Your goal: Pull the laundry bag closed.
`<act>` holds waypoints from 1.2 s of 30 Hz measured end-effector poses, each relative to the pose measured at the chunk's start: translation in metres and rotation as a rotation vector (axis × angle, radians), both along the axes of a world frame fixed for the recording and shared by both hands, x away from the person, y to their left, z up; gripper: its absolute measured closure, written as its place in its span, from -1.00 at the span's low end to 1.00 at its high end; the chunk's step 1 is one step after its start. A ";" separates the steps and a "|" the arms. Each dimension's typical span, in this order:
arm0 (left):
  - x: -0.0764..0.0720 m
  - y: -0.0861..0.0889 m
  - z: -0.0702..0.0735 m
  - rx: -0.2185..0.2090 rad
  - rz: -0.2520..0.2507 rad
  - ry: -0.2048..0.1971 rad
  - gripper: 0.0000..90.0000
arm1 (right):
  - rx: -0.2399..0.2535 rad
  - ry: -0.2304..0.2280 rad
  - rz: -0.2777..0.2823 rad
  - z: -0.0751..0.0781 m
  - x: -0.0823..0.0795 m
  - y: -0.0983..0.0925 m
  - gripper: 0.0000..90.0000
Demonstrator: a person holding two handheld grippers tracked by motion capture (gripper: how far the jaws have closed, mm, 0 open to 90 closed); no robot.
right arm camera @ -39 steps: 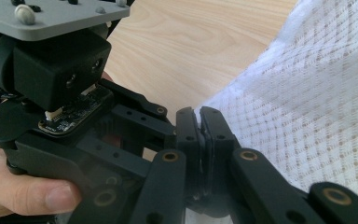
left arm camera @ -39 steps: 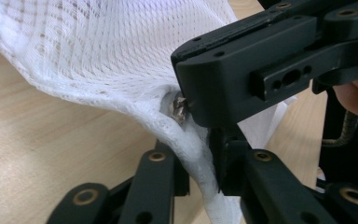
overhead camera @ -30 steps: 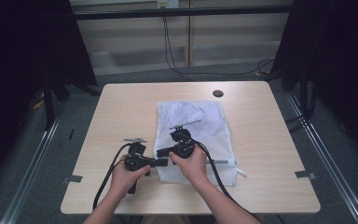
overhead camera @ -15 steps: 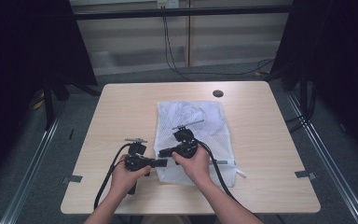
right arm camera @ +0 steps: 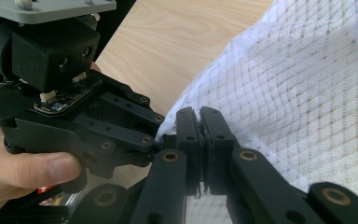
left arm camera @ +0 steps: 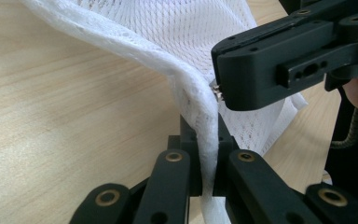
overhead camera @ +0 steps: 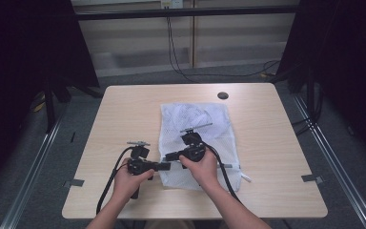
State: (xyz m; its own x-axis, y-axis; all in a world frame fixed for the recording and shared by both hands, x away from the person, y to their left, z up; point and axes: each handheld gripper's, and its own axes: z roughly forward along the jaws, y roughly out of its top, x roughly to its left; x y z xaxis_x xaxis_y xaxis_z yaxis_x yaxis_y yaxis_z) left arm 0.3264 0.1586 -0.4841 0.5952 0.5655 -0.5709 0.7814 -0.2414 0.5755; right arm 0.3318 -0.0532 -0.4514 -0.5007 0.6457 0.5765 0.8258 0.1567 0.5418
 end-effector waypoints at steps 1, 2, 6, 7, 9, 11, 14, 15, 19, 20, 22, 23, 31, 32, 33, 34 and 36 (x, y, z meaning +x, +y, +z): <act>0.000 0.000 0.000 0.000 -0.002 0.004 0.98 | 0.004 0.003 0.001 0.000 0.000 -0.001 0.93; 0.000 0.000 0.000 -0.003 0.003 0.007 0.98 | 0.003 0.002 -0.003 -0.001 0.000 -0.001 0.93; 0.000 0.000 0.001 -0.006 0.001 0.003 0.98 | 0.003 0.005 -0.002 0.000 0.000 -0.004 0.93; 0.000 0.000 0.001 -0.006 0.000 0.003 0.98 | 0.003 0.007 -0.002 0.001 0.000 -0.004 0.93; 0.000 0.000 0.001 -0.005 0.000 0.004 0.98 | 0.003 0.007 0.001 0.000 0.001 -0.004 0.93; 0.000 0.000 0.002 -0.003 0.000 0.003 0.98 | 0.000 0.005 0.004 0.000 0.001 -0.004 0.93; 0.000 0.000 0.002 -0.003 0.000 0.001 0.98 | 0.002 0.007 0.004 0.000 0.001 -0.004 0.93; 0.000 0.000 0.002 -0.003 0.003 0.000 0.97 | 0.004 0.010 0.003 0.000 0.001 -0.005 0.93; 0.000 0.001 0.004 -0.016 0.006 -0.001 0.98 | -0.003 0.012 -0.013 -0.001 0.003 -0.009 0.93; 0.000 0.001 0.004 -0.018 0.006 0.000 0.98 | 0.015 0.020 -0.014 0.000 0.003 -0.011 0.93; 0.000 0.000 0.004 -0.008 0.002 -0.005 0.98 | 0.004 0.012 -0.008 0.001 0.002 -0.011 0.93; 0.000 -0.001 0.004 -0.012 0.004 -0.003 0.98 | 0.002 0.013 -0.006 0.001 0.002 -0.011 0.93; 0.000 0.002 0.007 -0.017 0.014 -0.008 0.97 | -0.002 0.022 -0.028 -0.004 0.003 -0.024 0.93; 0.000 0.003 0.007 -0.018 0.016 -0.010 0.98 | -0.005 0.021 -0.031 -0.004 0.003 -0.025 0.93; 0.000 0.003 0.007 -0.019 0.017 -0.012 0.98 | -0.006 0.022 -0.035 -0.004 0.003 -0.027 0.93; 0.000 0.004 0.008 -0.022 0.019 -0.009 0.98 | -0.006 0.020 -0.036 -0.004 0.003 -0.028 0.93; 0.001 0.004 0.008 -0.022 0.022 -0.013 0.98 | -0.001 0.020 -0.040 -0.004 0.003 -0.030 0.93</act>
